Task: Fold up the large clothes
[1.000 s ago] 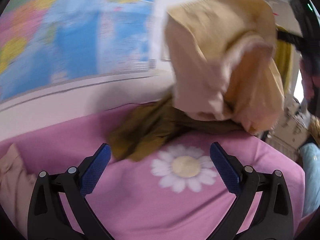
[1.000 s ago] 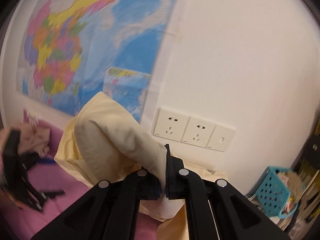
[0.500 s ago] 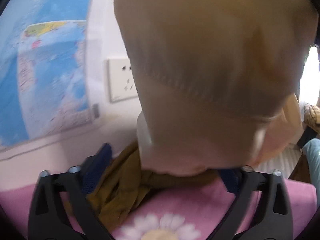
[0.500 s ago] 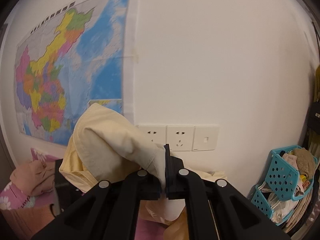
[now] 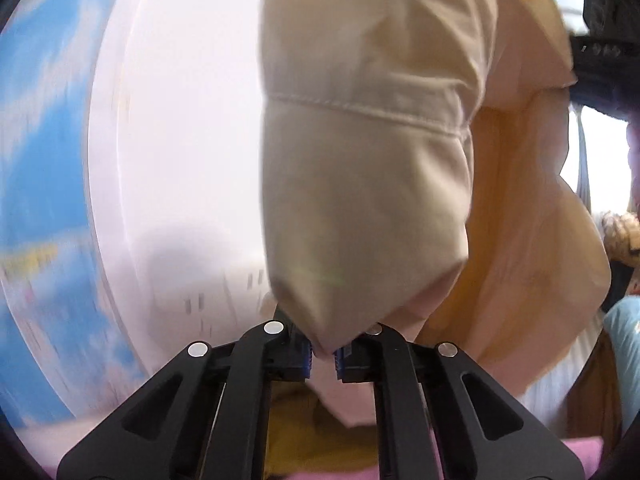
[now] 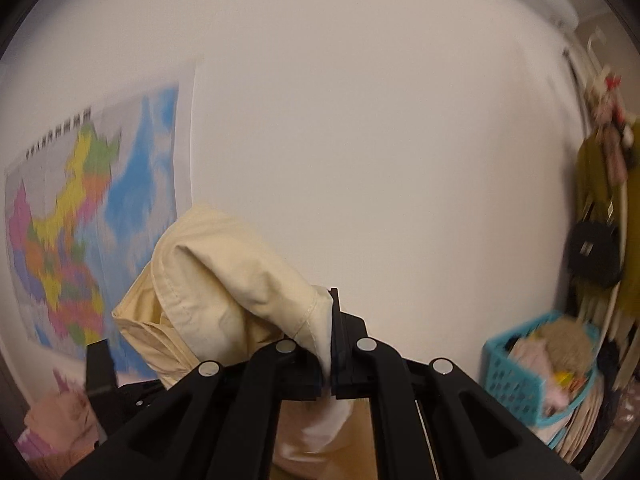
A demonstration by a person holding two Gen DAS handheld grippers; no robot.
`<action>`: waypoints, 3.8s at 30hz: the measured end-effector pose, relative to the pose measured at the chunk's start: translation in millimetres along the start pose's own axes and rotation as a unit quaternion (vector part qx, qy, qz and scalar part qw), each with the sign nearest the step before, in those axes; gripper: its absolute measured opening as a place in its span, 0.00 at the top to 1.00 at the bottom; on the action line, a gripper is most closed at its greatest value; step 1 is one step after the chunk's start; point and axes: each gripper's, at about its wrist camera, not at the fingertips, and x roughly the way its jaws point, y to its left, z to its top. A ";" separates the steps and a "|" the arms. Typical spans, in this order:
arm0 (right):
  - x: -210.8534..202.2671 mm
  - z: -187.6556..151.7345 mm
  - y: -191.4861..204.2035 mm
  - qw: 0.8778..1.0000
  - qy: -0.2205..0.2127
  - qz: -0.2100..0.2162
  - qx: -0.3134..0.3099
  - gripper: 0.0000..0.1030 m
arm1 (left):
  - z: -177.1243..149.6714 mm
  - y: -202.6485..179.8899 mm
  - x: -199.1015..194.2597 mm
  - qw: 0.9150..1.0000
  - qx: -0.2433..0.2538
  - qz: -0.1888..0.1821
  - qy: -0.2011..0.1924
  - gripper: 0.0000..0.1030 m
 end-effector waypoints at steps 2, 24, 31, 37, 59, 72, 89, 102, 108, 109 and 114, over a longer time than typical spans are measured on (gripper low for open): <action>-24.1 25.0 1.7 1.000 -0.026 0.004 -0.010 0.98 | 24.8 -2.1 -22.4 1.000 0.001 0.006 -0.024 0.92; -262.1 63.1 100.0 0.946 -0.110 0.299 -0.063 0.97 | 107.2 -76.0 -422.6 0.964 0.102 0.238 -0.058 0.91; -129.8 28.1 114.4 0.934 0.006 0.358 -0.001 0.97 | 73.6 -36.2 -402.8 0.950 0.061 0.304 0.038 0.90; 45.2 -84.6 161.4 0.920 0.172 0.353 0.014 0.97 | -45.8 53.7 -339.2 0.933 -0.073 0.299 0.188 0.90; 166.8 -222.8 157.7 0.924 0.336 0.182 0.012 0.19 | -212.8 195.4 -240.7 0.864 -0.201 0.321 0.332 0.34; -13.7 -306.1 234.3 0.880 0.393 0.215 -0.161 0.06 | -233.5 189.1 -371.9 0.893 -0.220 0.217 0.327 0.09; 18.6 -201.1 126.7 0.921 0.352 0.101 -0.135 0.96 | -241.2 164.9 -344.7 0.897 -0.180 0.192 0.355 0.88; 162.3 -313.8 -1.0 0.856 0.514 -0.036 -0.054 0.41 | -256.3 183.6 -351.5 0.883 -0.191 0.212 0.374 0.10; 89.1 -295.0 -10.2 0.876 0.466 0.096 0.073 0.06 | -276.6 171.6 -336.8 0.879 -0.177 0.181 0.403 0.36; 72.3 -302.1 -5.4 0.867 0.477 0.114 0.086 0.06 | -276.3 170.2 -335.8 0.880 -0.176 0.182 0.402 0.53; 35.3 -331.2 30.3 0.847 0.502 0.158 0.081 0.09 | -271.7 173.9 -329.3 0.872 -0.182 0.213 0.402 0.92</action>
